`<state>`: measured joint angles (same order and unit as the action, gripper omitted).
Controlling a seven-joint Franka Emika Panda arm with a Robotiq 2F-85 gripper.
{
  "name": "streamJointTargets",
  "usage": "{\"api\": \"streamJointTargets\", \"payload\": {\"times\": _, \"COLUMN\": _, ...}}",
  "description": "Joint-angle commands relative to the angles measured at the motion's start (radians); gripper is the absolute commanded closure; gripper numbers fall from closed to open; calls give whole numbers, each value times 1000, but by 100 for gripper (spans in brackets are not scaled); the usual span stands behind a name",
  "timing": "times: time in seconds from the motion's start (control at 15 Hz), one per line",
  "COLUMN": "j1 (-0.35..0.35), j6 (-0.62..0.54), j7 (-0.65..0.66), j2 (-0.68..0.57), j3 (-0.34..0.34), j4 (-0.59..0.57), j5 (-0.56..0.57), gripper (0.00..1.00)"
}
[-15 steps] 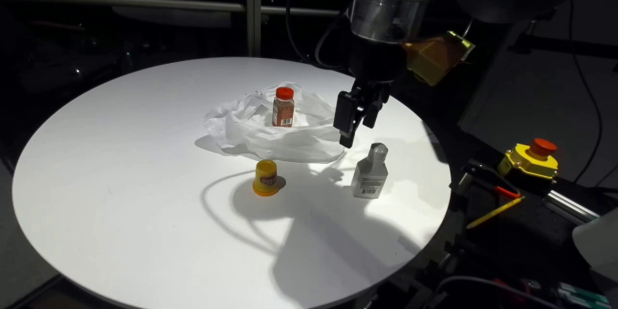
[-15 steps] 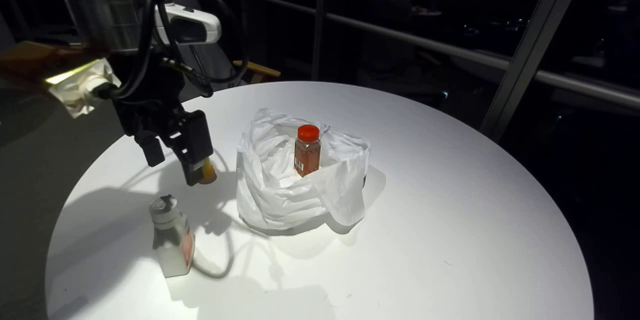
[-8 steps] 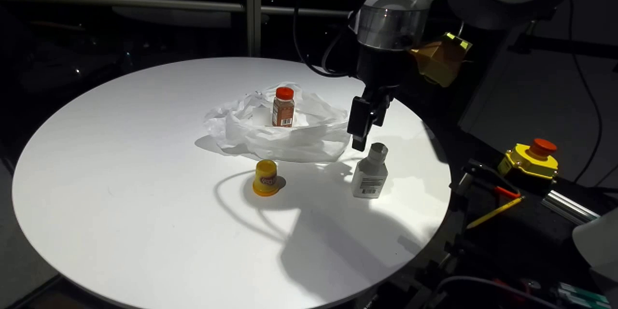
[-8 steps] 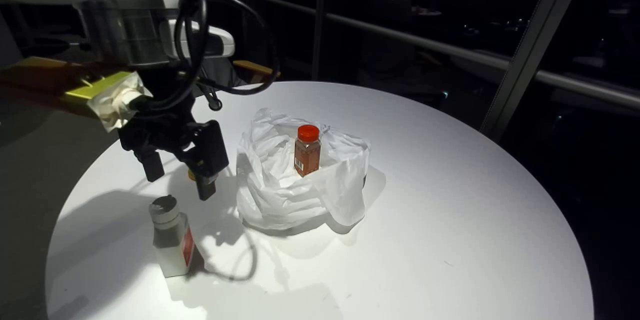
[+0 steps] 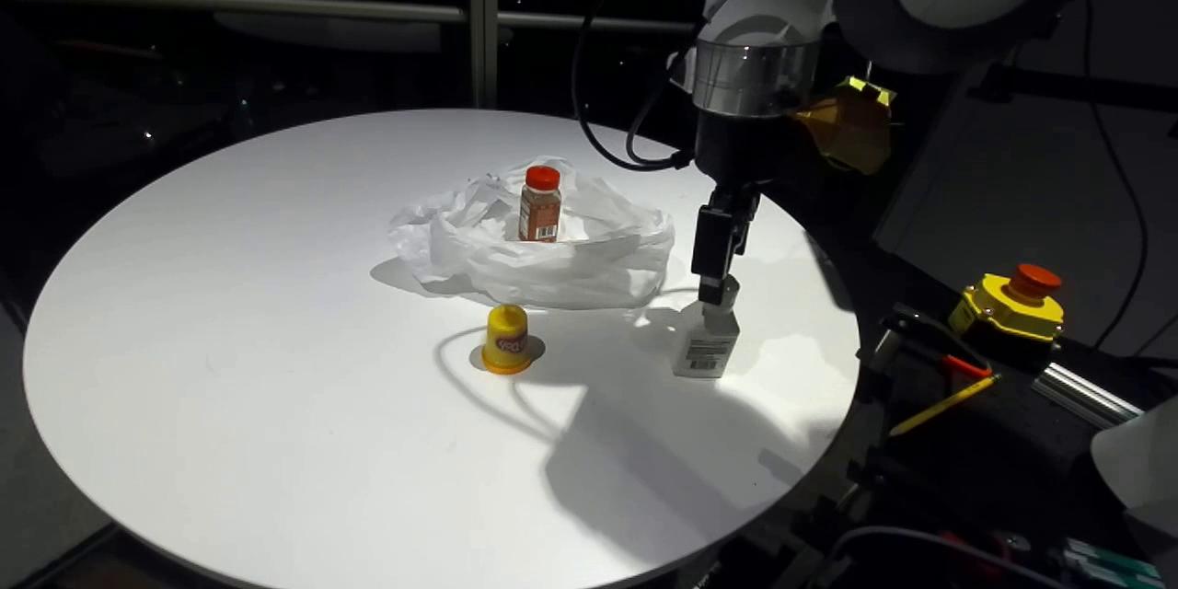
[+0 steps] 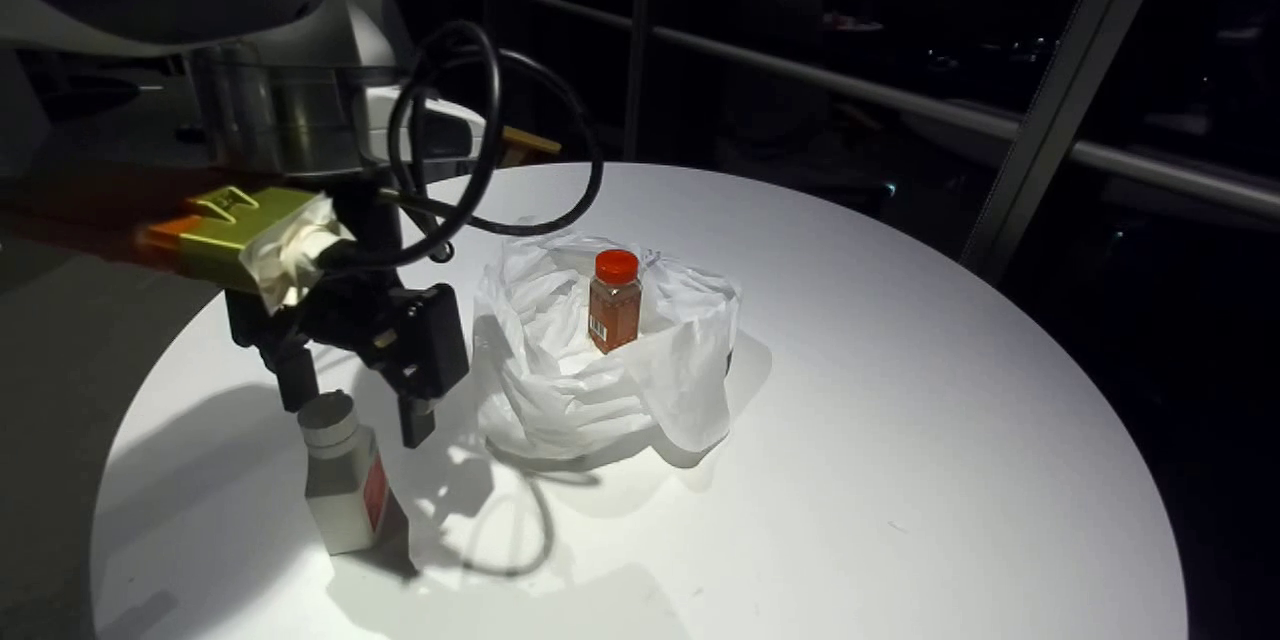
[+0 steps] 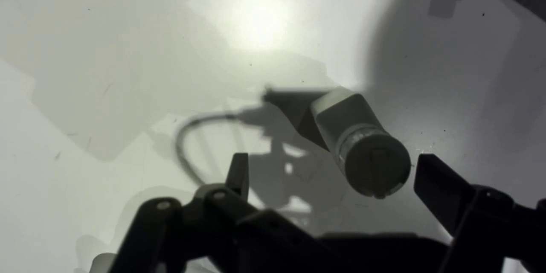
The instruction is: Place the three containers inside the white plastic, pull up the plastic bag
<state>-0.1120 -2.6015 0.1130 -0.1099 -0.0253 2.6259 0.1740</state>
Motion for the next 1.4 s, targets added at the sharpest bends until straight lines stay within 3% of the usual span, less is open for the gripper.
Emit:
{"api": "streamJointTargets", "payload": {"times": 0.0, "j1": 21, "j6": 39, "j7": -84, "j2": 10, "j3": -17, "j4": -3, "j5": -46, "gripper": 0}}
{"api": "streamJointTargets", "payload": {"times": 0.07, "j1": 23, "j6": 40, "j7": -101, "j2": 7, "j3": -19, "j4": -4, "j5": -58, "gripper": 8}}
{"api": "streamJointTargets", "payload": {"times": 0.13, "j1": 23, "j6": 42, "j7": -119, "j2": 8, "j3": -22, "j4": -3, "j5": -72, "gripper": 27}}
{"api": "streamJointTargets", "payload": {"times": 0.6, "j1": 34, "j6": 44, "j7": -271, "j2": 16, "j3": -45, "j4": -6, "j5": -217, "gripper": 80}}
{"api": "streamJointTargets", "payload": {"times": 0.67, "j1": 35, "j6": 49, "j7": -260, "j2": 26, "j3": -42, "j4": -9, "j5": -214, "gripper": 83}}
{"api": "streamJointTargets", "payload": {"times": 0.87, "j1": 30, "j6": 83, "j7": -120, "j2": 103, "j3": -7, "j4": -23, "j5": -95, "gripper": 80}}
{"api": "streamJointTargets", "payload": {"times": 1.13, "j1": 40, "j6": 128, "j7": -44, "j2": 220, "j3": -12, "j4": -101, "j5": -85, "gripper": 80}}
{"api": "streamJointTargets", "payload": {"times": 1.33, "j1": 50, "j6": 78, "j7": 63, "j2": 189, "j3": -26, "j4": -207, "j5": -69, "gripper": 81}}
